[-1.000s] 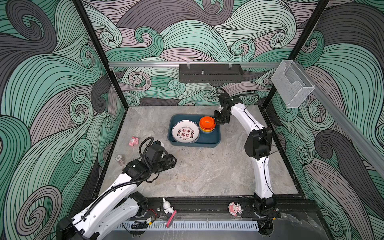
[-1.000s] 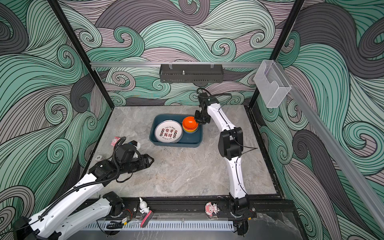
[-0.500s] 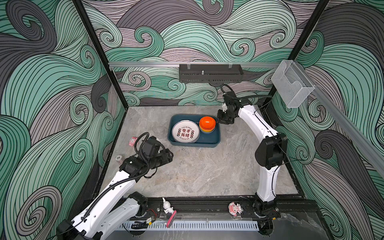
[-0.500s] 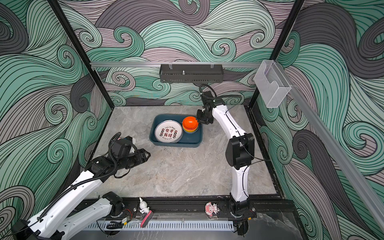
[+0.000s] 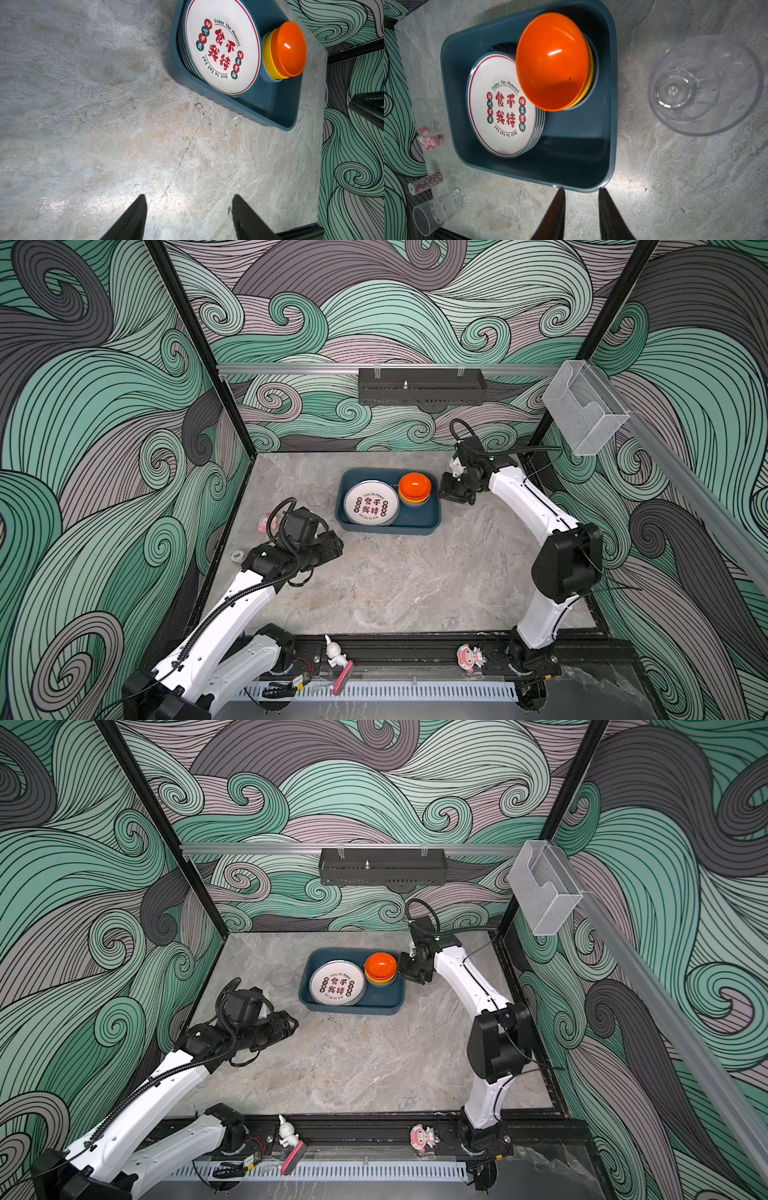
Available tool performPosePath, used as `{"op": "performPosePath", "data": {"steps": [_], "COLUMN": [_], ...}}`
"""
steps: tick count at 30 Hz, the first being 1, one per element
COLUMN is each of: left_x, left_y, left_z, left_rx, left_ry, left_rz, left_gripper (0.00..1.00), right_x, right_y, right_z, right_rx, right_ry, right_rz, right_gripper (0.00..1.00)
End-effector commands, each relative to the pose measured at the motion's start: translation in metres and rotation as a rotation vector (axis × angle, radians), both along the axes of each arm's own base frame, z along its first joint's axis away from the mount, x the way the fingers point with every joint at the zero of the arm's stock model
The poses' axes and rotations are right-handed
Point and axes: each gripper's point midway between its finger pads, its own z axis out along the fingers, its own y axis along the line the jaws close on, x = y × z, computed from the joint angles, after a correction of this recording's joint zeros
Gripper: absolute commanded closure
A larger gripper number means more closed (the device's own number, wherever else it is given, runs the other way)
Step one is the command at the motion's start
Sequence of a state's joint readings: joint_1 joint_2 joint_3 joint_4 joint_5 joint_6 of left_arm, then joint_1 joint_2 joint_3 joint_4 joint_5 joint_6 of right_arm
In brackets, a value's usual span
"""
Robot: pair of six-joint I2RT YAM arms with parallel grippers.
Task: Place the mixed dishes into the plastic bin
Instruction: 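Draw the right gripper back while the left gripper reaches the clear cup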
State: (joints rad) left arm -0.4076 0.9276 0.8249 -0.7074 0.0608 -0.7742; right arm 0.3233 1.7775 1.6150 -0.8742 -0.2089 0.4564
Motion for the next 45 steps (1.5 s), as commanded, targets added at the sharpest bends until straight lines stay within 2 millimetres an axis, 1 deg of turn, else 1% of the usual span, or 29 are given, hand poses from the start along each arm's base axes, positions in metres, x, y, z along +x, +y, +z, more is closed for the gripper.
{"op": "performPosePath", "data": {"steps": [1, 9, 13, 16, 21, 26, 29, 33, 36, 37, 39, 43, 45], "left_x": [0.005, 0.017, 0.023, 0.03, 0.05, 0.078, 0.095, 0.115, 0.13, 0.135, 0.143, 0.157, 0.164], "left_y": [0.004, 0.014, 0.02, 0.028, 0.046, 0.065, 0.074, 0.082, 0.09, 0.094, 0.098, 0.105, 0.106], "left_z": [0.011, 0.013, 0.014, 0.015, 0.021, 0.023, 0.021, 0.017, 0.011, 0.004, -0.002, -0.011, -0.018], "left_rx": [0.008, 0.029, 0.034, 0.044, 0.058, 0.065, 0.062, 0.058, 0.072, 0.083, 0.087, 0.073, 0.071], "left_ry": [-0.008, 0.012, 0.02, 0.026, 0.028, 0.035, 0.038, 0.055, 0.06, 0.076, 0.094, 0.136, 0.159], "left_rz": [0.0, 0.028, 0.049, 0.079, 0.15, 0.223, 0.263, 0.303, 0.336, 0.35, 0.37, 0.406, 0.412], "left_gripper": [0.33, 0.35, 0.36, 0.37, 0.38, 0.39, 0.39, 0.37, 0.34, 0.34, 0.32, 0.31, 0.34], "right_x": [-0.01, -0.045, -0.064, -0.078, -0.101, -0.123, -0.133, -0.139, -0.141, -0.142, -0.143, -0.145, -0.144], "right_y": [0.008, 0.015, 0.021, 0.026, 0.034, 0.044, 0.046, 0.047, 0.047, 0.047, 0.047, 0.046, 0.045], "right_z": [0.013, 0.009, 0.001, -0.004, -0.011, -0.016, -0.02, -0.022, -0.024, -0.024, -0.027, -0.032, -0.033], "right_rx": [0.057, 0.096, 0.119, 0.143, 0.16, 0.189, 0.194, 0.202, 0.205, 0.207, 0.207, 0.202, 0.2], "right_ry": [-0.05, -0.073, -0.06, -0.058, -0.07, -0.082, -0.083, -0.088, -0.087, -0.086, -0.078, -0.067, -0.067], "right_rz": [0.022, 0.084, 0.124, 0.159, 0.225, 0.295, 0.321, 0.333, 0.335, 0.336, 0.336, 0.335, 0.334], "right_gripper": [0.69, 0.64, 0.62, 0.62, 0.6, 0.59, 0.58, 0.58, 0.58, 0.58, 0.58, 0.59, 0.59]}}
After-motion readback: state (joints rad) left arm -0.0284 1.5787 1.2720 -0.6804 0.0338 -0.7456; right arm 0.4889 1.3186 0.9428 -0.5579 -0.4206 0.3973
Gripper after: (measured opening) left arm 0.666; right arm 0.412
